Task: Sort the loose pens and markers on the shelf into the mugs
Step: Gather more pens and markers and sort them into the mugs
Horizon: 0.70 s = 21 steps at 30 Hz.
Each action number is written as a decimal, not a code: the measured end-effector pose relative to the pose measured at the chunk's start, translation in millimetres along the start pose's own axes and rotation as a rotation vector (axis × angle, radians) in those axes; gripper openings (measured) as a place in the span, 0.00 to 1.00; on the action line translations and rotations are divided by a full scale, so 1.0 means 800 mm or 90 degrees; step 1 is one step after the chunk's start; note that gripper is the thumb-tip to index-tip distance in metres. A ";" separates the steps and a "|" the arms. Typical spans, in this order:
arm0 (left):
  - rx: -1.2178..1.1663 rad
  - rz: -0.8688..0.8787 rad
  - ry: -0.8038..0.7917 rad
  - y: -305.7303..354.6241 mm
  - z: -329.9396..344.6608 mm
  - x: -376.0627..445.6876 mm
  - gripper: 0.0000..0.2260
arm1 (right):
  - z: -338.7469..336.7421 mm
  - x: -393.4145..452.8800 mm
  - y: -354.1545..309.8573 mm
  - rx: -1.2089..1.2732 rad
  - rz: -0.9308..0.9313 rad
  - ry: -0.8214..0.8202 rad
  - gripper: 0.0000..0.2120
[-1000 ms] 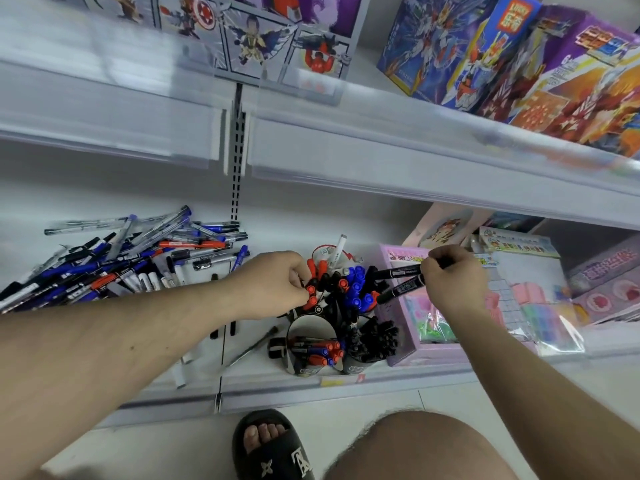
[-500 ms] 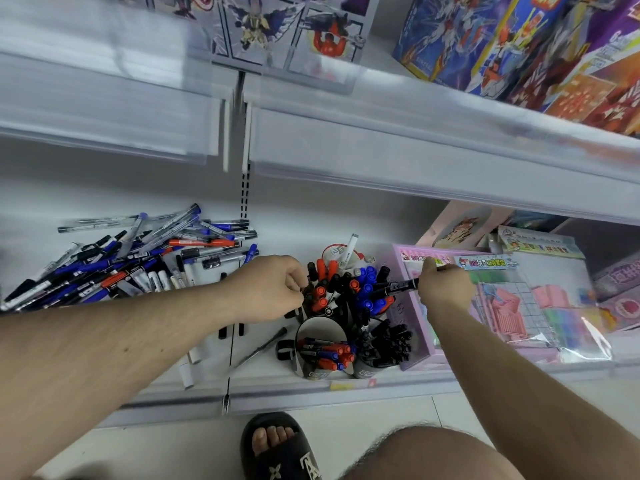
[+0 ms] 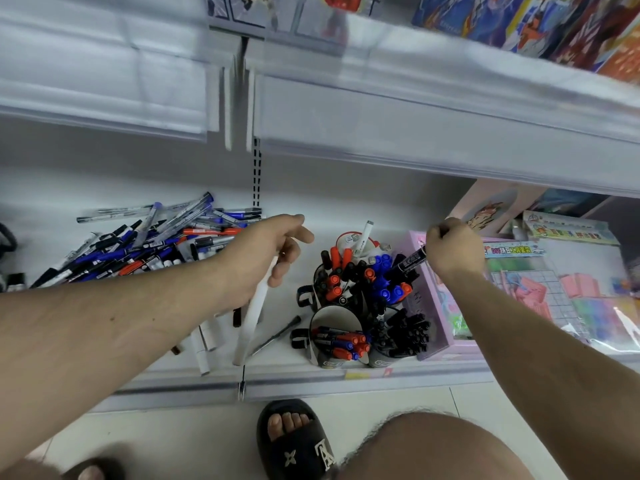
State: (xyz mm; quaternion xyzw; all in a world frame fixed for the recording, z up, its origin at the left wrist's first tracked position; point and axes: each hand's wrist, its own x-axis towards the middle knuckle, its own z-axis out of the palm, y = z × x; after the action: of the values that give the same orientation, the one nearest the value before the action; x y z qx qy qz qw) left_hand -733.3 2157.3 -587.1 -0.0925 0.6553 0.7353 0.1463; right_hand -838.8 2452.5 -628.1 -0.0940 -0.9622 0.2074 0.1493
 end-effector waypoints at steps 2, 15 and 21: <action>-0.030 0.003 0.008 -0.002 0.001 0.001 0.15 | -0.003 -0.002 0.010 0.031 0.024 -0.010 0.12; 0.032 0.047 0.009 -0.003 0.017 -0.001 0.13 | -0.013 -0.011 0.014 0.091 0.016 -0.034 0.12; 0.051 0.054 0.012 -0.004 0.015 0.000 0.12 | 0.003 -0.014 0.006 0.013 0.066 0.024 0.15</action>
State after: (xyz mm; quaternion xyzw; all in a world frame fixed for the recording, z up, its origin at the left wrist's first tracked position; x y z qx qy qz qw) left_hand -731.1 2169.6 -588.8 -0.0659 0.6889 0.7130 0.1125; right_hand -828.7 2453.7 -634.7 -0.1460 -0.9510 0.2228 0.1573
